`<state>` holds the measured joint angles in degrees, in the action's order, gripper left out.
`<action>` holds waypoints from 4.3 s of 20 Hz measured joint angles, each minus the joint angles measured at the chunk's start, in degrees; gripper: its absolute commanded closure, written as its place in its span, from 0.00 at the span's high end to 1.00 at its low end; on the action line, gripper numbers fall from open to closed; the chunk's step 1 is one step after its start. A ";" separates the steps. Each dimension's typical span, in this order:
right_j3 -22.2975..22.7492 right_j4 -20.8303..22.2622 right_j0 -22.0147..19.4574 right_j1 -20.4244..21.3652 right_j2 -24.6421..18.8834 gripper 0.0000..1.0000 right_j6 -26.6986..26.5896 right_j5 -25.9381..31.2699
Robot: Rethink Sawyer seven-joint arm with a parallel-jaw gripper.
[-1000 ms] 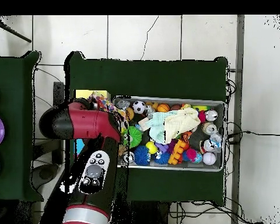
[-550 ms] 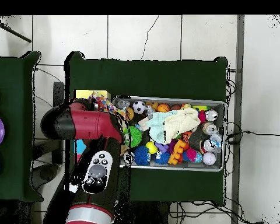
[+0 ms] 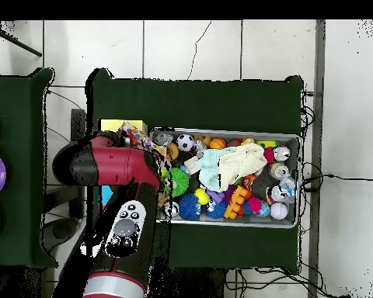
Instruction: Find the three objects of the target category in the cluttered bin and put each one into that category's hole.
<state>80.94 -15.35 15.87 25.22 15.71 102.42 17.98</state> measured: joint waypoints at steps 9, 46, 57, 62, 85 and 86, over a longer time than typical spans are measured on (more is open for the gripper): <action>-1.17 0.00 -0.19 -0.37 0.05 0.00 0.00 2.02; -0.06 -0.04 -1.63 -5.17 -1.38 0.00 0.01 -5.81; -0.16 -0.05 -1.53 -5.21 -1.37 1.00 0.01 -5.83; -0.16 -0.04 -1.53 -5.21 -1.36 1.00 0.01 -5.84; 1.24 0.00 -2.22 -4.05 -1.99 0.00 0.00 -5.94; 1.48 0.00 -2.41 -3.81 -2.27 0.00 0.00 -5.88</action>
<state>82.42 -15.35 13.46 21.40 13.44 102.42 12.10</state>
